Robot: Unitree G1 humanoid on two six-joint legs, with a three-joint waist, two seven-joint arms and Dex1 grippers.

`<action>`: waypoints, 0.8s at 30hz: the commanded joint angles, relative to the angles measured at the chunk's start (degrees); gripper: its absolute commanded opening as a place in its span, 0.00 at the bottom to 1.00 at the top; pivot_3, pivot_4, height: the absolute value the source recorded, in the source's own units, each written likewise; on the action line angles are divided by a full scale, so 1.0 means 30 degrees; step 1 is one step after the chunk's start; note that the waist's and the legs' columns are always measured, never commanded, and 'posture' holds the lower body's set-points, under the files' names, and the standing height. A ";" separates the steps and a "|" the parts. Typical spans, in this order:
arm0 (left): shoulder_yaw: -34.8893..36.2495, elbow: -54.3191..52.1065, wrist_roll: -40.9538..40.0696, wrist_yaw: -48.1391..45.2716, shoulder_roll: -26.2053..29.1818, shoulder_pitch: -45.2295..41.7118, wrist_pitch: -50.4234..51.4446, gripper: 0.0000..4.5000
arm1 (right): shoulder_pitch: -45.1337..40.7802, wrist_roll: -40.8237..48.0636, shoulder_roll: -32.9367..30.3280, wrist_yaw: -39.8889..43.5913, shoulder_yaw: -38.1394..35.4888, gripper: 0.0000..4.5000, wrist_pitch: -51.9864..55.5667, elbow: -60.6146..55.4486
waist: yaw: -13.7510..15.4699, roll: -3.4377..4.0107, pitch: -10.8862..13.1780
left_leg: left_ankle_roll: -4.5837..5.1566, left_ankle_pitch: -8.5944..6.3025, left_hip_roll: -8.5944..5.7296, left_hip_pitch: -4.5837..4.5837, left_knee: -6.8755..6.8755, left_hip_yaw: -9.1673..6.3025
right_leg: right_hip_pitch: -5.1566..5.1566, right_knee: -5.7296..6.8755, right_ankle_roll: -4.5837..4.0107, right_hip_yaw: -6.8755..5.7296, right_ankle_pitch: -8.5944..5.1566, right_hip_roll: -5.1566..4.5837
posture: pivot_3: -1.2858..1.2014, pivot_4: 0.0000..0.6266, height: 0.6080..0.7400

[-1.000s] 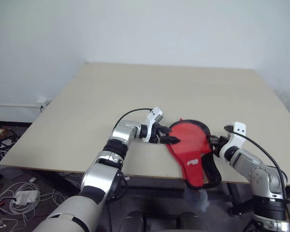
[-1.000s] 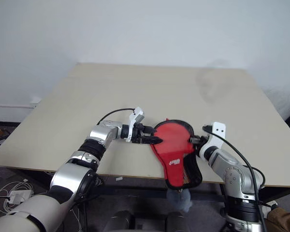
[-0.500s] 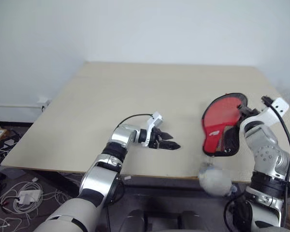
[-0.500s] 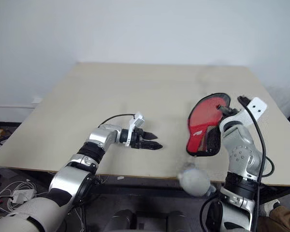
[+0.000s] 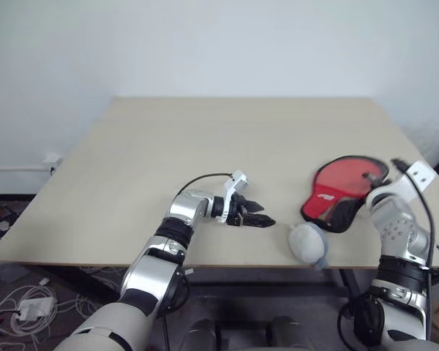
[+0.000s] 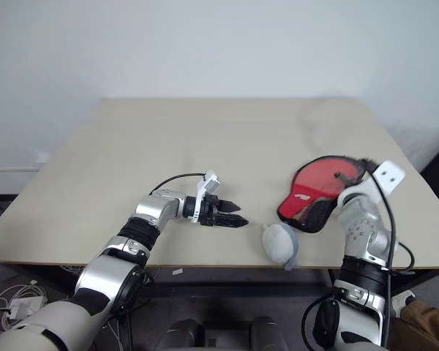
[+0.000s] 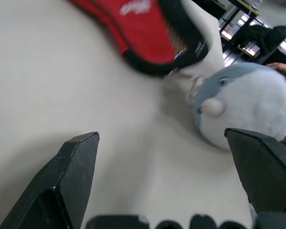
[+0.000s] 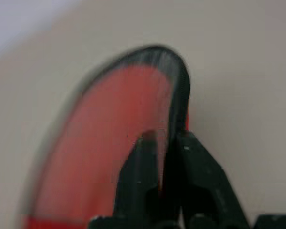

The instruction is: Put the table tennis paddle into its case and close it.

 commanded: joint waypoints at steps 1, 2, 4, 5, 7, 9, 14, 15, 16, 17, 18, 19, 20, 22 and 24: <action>0.0270 -0.0571 -0.0388 0.0207 0.0229 -0.0517 -0.0194 1.00 | -0.0565 -0.0099 0.0014 0.0333 0.0723 0.37 0.0410 -0.0218 | -0.0212 0.0037 0.0006 | 0.0000 0.0000 0.0000 -0.0004 -0.0018 0.0013 | -0.0027 0.0010 0.0001 0.0044 0.0000 0.0014 | 0.52 0.00 1.00; 0.0247 -0.0571 -0.0406 0.0218 0.0284 -0.0527 -0.0229 1.00 | -0.0541 -0.0313 -0.0109 0.0384 0.0835 0.45 0.0301 -0.0238 | -0.0258 0.0031 0.0006 | 0.0001 0.0000 0.0005 0.0019 -0.0036 0.0018 | -0.0013 0.0009 0.0003 0.0063 -0.0002 0.0025 | 0.52 0.00 1.00; 0.0235 -0.0523 -0.0435 0.0214 0.0372 -0.0600 -0.0284 1.00 | -0.0422 -0.0914 -0.0514 0.0623 0.1354 0.61 0.0027 -0.0366 | -0.0261 0.0035 0.0008 | 0.0002 0.0000 0.0014 0.0031 -0.0044 0.0012 | -0.0006 0.0006 0.0003 0.0060 -0.0002 0.0038 | 0.52 0.00 1.00; 0.0282 -0.0497 -0.0453 0.0236 0.0420 -0.0679 -0.0410 1.00 | -0.0287 -0.1253 -0.0734 0.0911 0.1708 0.70 -0.0326 -0.0599 | -0.0254 0.0035 0.0009 | 0.0002 0.0000 0.0014 0.0028 -0.0044 0.0014 | -0.0010 0.0006 0.0003 0.0059 -0.0002 0.0038 | 0.52 0.00 1.00; 0.0484 -0.0251 -0.0460 0.0506 0.0536 -0.0974 -0.0751 1.00 | 0.0171 -0.1727 -0.1081 0.1976 0.2418 0.85 -0.1528 -0.1456 | -0.0218 0.0033 0.0010 | 0.0001 -0.0001 0.0013 0.0024 -0.0042 0.0022 | -0.0008 -0.0001 0.0003 0.0066 -0.0002 0.0037 | 0.52 0.00 1.00; 0.0661 0.0129 -0.0462 0.0692 0.0708 -0.1255 -0.1085 1.00 | 0.0598 -0.2129 -0.1241 0.2844 0.3011 0.99 -0.2847 -0.2124 | -0.0178 0.0029 0.0012 | 0.0000 -0.0001 0.0013 0.0018 -0.0038 0.0027 | -0.0006 -0.0010 0.0005 0.0065 -0.0003 0.0037 | 0.52 0.00 1.00; 0.1611 0.0922 -0.0588 0.1427 0.1553 -0.1637 -0.4101 1.00 | 0.2403 -0.0991 -0.1900 0.7341 0.4493 0.99 -0.4081 -0.5267 | -0.0256 0.0019 0.0018 | -0.0002 -0.0003 0.0013 0.0013 -0.0034 0.0035 | -0.0018 -0.0014 0.0008 0.0076 -0.0004 0.0038 | 0.52 0.00 1.00; 0.1775 0.1103 -0.0613 0.1568 0.1653 -0.1683 -0.4346 1.00 | 0.2844 -0.0710 -0.2107 0.8181 0.4743 0.99 -0.3957 -0.5861 | -0.0257 0.0019 0.0018 | -0.0002 -0.0003 0.0015 0.0018 -0.0040 0.0034 | -0.0019 -0.0013 0.0008 0.0076 -0.0004 0.0039 | 0.52 0.00 1.00; 0.1922 0.1307 -0.0648 0.1638 0.1770 -0.1725 -0.4620 1.00 | 0.3184 -0.0627 -0.2255 0.8787 0.5029 0.99 -0.3859 -0.6316 | -0.0255 0.0019 0.0019 | -0.0002 -0.0003 0.0015 0.0024 -0.0043 0.0029 | -0.0014 -0.0014 0.0008 0.0073 -0.0004 0.0041 | 0.52 0.00 1.00; 0.2078 0.1512 -0.0667 0.1758 0.1859 -0.1736 -0.4862 1.00 | 0.3617 -0.0251 -0.2384 0.9531 0.5202 0.99 -0.3571 -0.6789 | -0.0261 0.0012 0.0018 | -0.0002 -0.0003 0.0015 0.0025 -0.0043 0.0029 | -0.0013 -0.0013 0.0009 0.0072 -0.0004 0.0041 | 0.52 0.00 1.00; 0.2205 0.1719 -0.0659 0.1852 0.1985 -0.1740 -0.4911 1.00 | 0.4091 -0.0062 -0.2545 1.0206 0.5436 0.99 -0.3479 -0.7258 | -0.0245 0.0003 0.0019 | -0.0002 -0.0003 0.0016 0.0025 -0.0042 0.0029 | -0.0012 -0.0014 0.0009 0.0072 -0.0004 0.0041 | 0.52 0.00 1.00; 0.2313 0.1888 -0.0644 0.1904 0.2089 -0.1742 -0.4952 1.00 | 0.4440 -0.0003 -0.2664 1.0653 0.5600 0.99 -0.3458 -0.7583 | -0.0233 -0.0007 0.0022 | -0.0002 -0.0003 0.0016 0.0025 -0.0041 0.0028 | -0.0006 -0.0015 0.0009 0.0070 -0.0005 0.0041 | 0.52 0.00 1.00; 0.2440 0.2004 -0.0652 0.1971 0.2251 -0.1705 -0.4990 1.00 | 0.4750 0.0043 -0.2760 1.0957 0.5767 0.99 -0.3325 -0.7835 | -0.0220 -0.0018 0.0023 | -0.0002 -0.0003 0.0016 0.0025 -0.0039 0.0028 | -0.0004 -0.0015 0.0009 0.0069 -0.0004 0.0041 | 0.52 0.00 1.00; 0.2565 0.2084 -0.0619 0.2318 0.2510 -0.1564 -0.4849 1.00 | 0.5218 -0.0015 -0.2937 1.1369 0.5861 0.99 -0.3263 -0.8054 | -0.0138 -0.0029 0.0029 | -0.0003 -0.0003 0.0016 0.0021 -0.0035 0.0025 | -0.0005 -0.0014 0.0008 0.0065 -0.0004 0.0041 | 0.52 0.00 1.00; 0.2639 0.2199 -0.0501 0.2549 0.2791 -0.1432 -0.4878 1.00 | 0.5315 0.0223 -0.2831 1.1634 0.5882 0.99 -0.3163 -0.8088 | 0.0040 -0.0031 0.0031 | -0.0004 -0.0003 0.0016 0.0015 -0.0021 0.0027 | -0.0005 -0.0014 0.0008 0.0064 -0.0004 0.0040 | 0.52 0.00 1.00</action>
